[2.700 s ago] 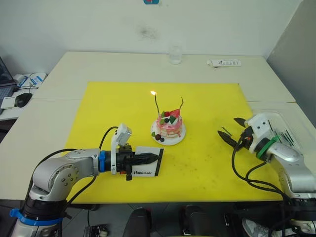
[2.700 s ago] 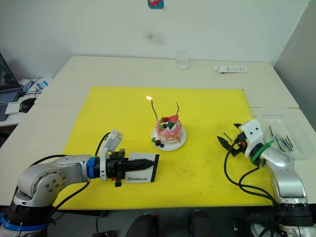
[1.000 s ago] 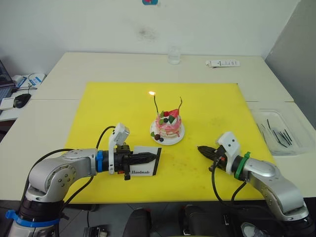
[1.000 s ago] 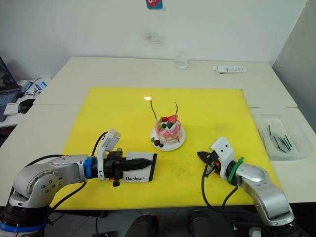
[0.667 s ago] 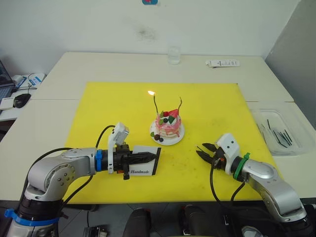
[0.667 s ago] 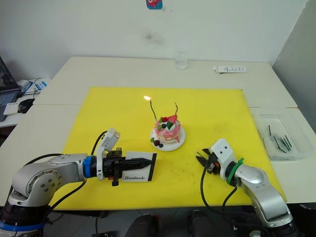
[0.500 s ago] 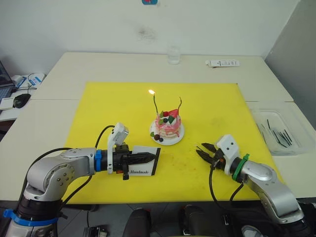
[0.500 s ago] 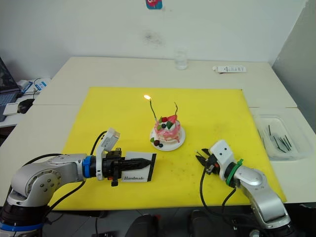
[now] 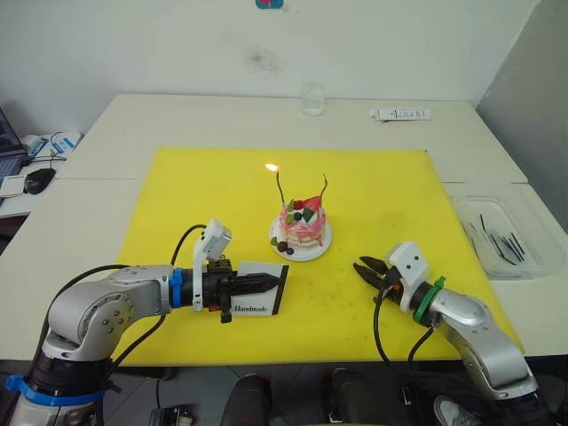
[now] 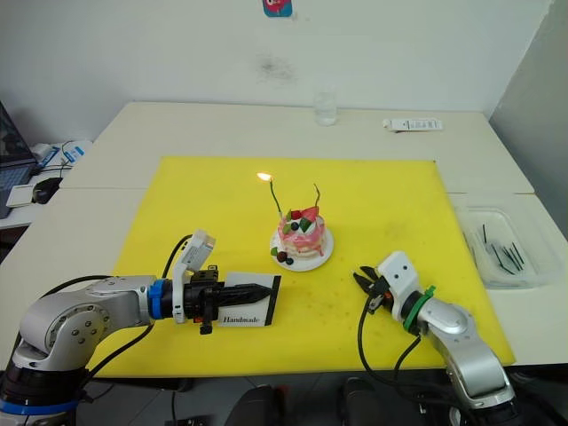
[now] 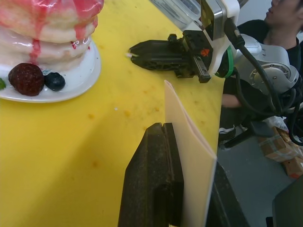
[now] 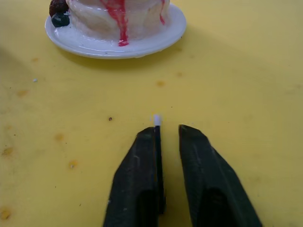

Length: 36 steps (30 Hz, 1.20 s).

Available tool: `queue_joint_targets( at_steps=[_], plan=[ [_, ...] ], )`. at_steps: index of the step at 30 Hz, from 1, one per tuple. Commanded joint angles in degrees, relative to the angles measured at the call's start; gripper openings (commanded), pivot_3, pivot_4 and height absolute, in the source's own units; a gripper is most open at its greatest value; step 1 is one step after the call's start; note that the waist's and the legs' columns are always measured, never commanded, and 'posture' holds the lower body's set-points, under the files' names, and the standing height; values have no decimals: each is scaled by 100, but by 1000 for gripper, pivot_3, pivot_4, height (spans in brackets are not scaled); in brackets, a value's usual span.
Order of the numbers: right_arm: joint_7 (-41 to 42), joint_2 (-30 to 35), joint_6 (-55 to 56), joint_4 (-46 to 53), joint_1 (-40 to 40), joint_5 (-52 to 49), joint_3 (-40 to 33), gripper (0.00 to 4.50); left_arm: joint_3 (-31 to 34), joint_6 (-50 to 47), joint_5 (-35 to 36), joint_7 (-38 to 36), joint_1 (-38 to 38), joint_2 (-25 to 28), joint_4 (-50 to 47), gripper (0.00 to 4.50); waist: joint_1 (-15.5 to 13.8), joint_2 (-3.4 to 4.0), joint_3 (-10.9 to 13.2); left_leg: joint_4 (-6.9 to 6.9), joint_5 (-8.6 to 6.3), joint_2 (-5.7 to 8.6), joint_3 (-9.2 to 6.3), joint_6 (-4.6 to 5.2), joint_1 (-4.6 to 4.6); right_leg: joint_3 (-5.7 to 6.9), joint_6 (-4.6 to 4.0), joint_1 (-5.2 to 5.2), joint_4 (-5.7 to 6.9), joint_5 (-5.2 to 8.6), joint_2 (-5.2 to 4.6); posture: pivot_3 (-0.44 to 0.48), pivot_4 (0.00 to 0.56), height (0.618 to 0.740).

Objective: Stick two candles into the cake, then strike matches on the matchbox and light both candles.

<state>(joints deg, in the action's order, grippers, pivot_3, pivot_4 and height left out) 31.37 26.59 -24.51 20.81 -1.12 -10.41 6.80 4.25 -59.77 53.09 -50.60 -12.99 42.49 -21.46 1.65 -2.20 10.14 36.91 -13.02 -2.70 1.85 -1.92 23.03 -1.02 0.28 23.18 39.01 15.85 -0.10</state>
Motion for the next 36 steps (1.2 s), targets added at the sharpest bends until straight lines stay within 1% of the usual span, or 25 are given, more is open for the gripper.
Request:
queue_joint_targets(
  at_steps=[1, 7, 12, 15, 18, 20, 22, 26, 36],
  plan=[
    [-45, -9, -85, -47, -4, 42, -1, 26, 5, 8, 38, -44, -85, 27, -15, 0, 0, 0, 0, 0, 0, 0, 0, 0, 0, 0, 0, 0, 0, 0, 0, 0, 150, 740],
    [82, 76, -208, 195, -21, -62, -59, 26, 22, 16, 42, -21, -70, 4, -17, 0, 0, -2, -1, 0, 0, 0, 0, 0, 0, 0, 0, -1, 0, 0, 0, 0, 150, 740],
    [391, 385, -672, 1084, -331, -474, -250, 26, 180, -23, 161, 287, -116, -203, -33, 0, 1, -1, 0, -1, 0, 0, 2, 0, 1, -2, 0, 1, 0, 0, -1, 0, 150, 740],
    [796, 935, -1087, 1754, -995, -705, -231, 26, 290, -261, 421, 541, -325, -342, 5, 0, 5, 0, 3, 0, 0, -1, 1, 0, 1, -1, 1, 3, 2, 0, 0, 0, 150, 740],
    [1249, 1545, -1002, 2012, -1650, -513, 78, 26, 346, -445, 642, 828, -600, -525, 82, 0, -3, -2, 2, 2, 0, -1, -9, 0, 0, 9, 1, -1, 3, -1, 2, 0, 150, 740],
    [1471, 1726, -937, 2088, -2126, -464, 319, 26, 331, -538, 732, 1006, -788, -663, 137, 0, -4, -3, 2, 1, 0, 1, -11, 0, 1, 11, 1, -3, -1, 0, 3, 0, 150, 740],
    [1679, 1827, -811, 2078, -2435, -360, 604, 26, 289, -581, 742, 1126, -916, -773, 186, 0, -4, -3, 2, 0, 0, 2, -9, 0, 3, 9, 2, -1, -4, 0, 3, 0, 150, 740],
    [1928, 1878, -625, 2010, -2703, -72, 1135, 26, 292, -628, 779, 1294, -1069, -965, 302, 0, -4, -3, 2, -1, 0, 3, -9, 0, 8, 8, 5, 0, -6, 2, 3, 0, 150, 740],
    [1926, 1647, -362, 1652, -2780, 660, 1739, 26, 312, -751, 936, 1398, -1116, -1030, 327, 0, -5, -4, 2, 3, 0, 2, -9, -1, 10, 8, 5, 4, -1, 2, 0, 0, 150, 740]
  ],
)
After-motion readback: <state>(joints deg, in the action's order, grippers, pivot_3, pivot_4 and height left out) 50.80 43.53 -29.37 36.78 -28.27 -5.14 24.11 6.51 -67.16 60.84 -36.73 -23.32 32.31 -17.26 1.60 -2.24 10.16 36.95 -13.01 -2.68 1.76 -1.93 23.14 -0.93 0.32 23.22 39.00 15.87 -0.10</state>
